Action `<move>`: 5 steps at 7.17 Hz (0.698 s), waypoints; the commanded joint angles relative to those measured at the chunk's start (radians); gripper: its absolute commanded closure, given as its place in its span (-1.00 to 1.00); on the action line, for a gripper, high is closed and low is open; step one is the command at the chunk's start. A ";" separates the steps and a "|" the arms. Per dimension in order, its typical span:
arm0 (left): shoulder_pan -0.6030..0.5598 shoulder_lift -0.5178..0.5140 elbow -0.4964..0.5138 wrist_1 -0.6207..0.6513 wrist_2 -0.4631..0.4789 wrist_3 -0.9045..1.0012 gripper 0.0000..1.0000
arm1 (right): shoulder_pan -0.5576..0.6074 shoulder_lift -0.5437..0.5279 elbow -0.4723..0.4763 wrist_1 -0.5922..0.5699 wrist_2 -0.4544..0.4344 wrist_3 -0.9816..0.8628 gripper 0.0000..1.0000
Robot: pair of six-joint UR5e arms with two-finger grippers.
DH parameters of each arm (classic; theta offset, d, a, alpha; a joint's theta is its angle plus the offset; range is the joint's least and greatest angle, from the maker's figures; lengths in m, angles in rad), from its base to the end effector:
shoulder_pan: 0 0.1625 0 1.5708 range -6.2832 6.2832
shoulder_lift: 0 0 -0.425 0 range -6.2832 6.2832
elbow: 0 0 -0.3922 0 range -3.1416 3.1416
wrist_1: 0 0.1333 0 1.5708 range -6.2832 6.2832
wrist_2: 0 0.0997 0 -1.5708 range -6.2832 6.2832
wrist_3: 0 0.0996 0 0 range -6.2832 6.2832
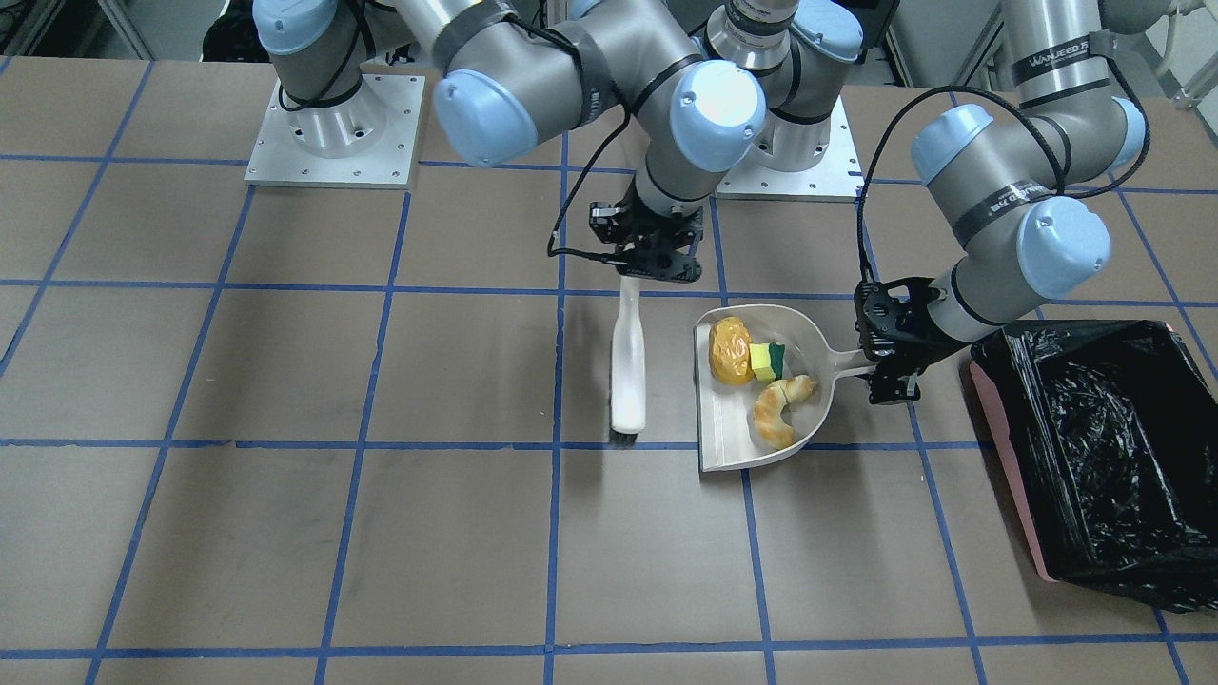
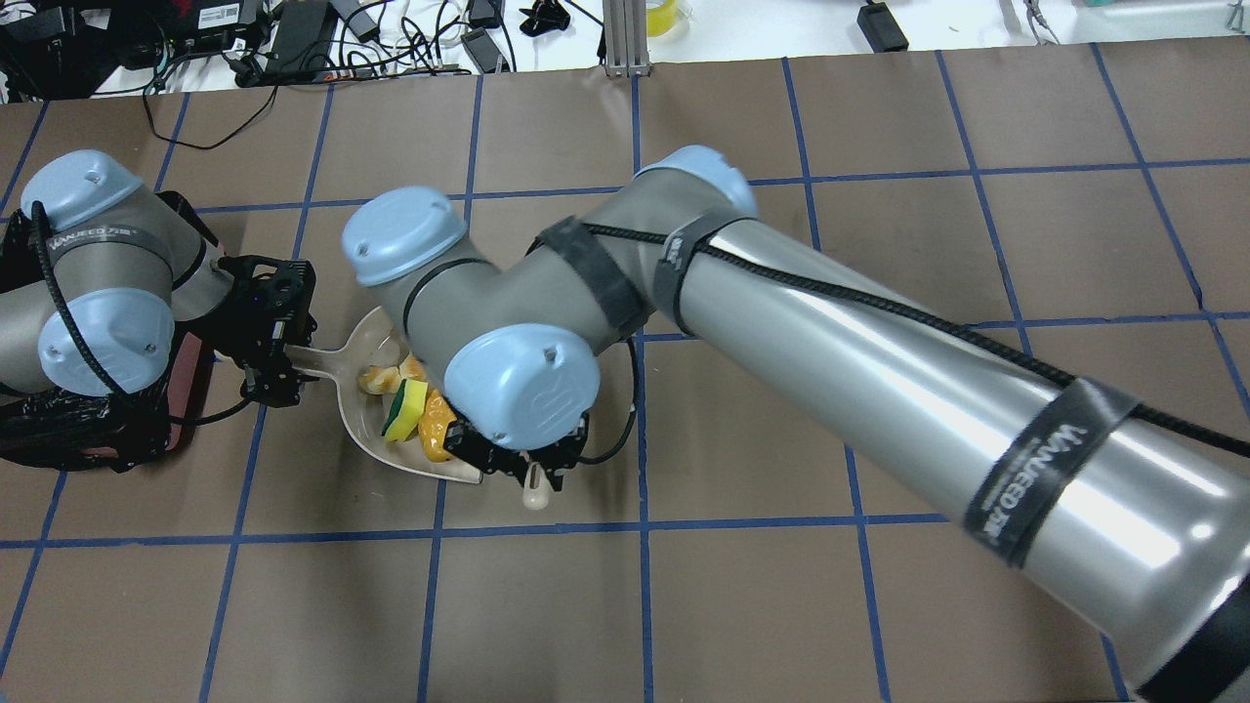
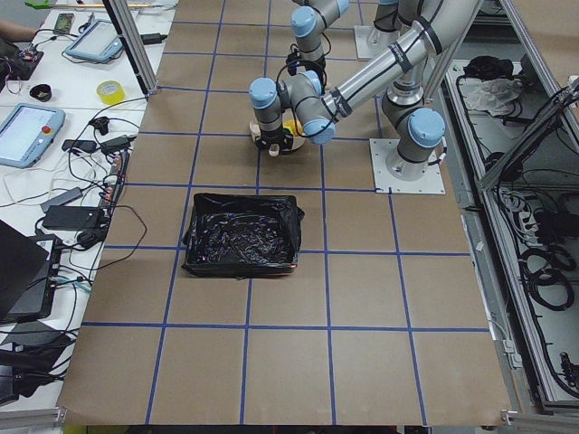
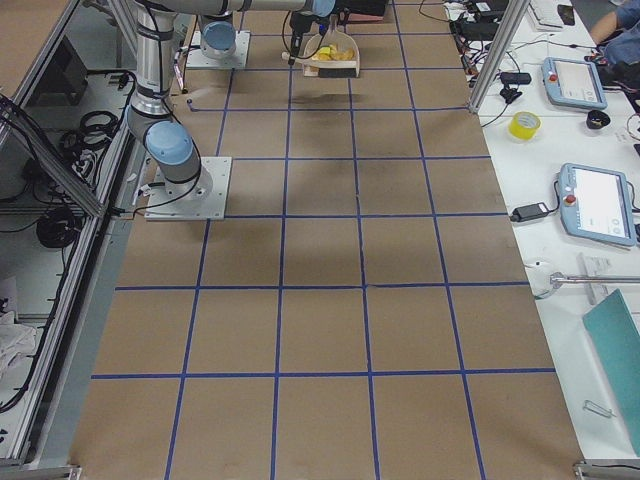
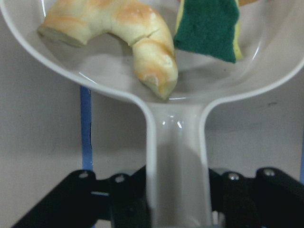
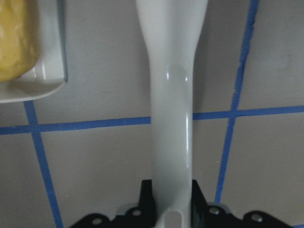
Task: Sweep and dump trash into bin
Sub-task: 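Sweep the yellow object into the dustpan held by the left gripper, then lift the dustpan over the bin with the left gripper while the right returns the brush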
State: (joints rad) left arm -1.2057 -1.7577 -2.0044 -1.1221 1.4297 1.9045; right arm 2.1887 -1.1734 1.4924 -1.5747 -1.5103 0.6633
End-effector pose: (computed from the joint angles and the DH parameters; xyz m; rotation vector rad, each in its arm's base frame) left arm 0.0336 -0.5004 0.2379 -2.0231 -2.1133 0.0810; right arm 0.4617 -0.4091 0.3060 -0.0817 -2.9695 -0.4321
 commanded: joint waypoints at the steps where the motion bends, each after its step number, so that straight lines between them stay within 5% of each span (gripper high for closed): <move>1: 0.067 0.000 0.001 -0.056 -0.107 0.001 1.00 | -0.230 -0.042 0.008 0.045 -0.074 -0.150 1.00; 3: 0.151 0.000 0.013 -0.107 -0.187 0.001 1.00 | -0.431 -0.051 0.063 0.033 -0.145 -0.368 1.00; 5: 0.204 0.000 0.169 -0.271 -0.187 -0.007 1.00 | -0.626 -0.072 0.136 -0.033 -0.189 -0.586 1.00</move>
State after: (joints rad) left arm -1.0366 -1.7582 -1.9284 -1.2953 1.2476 1.9009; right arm 1.6835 -1.2327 1.5852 -1.5681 -1.6795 0.2015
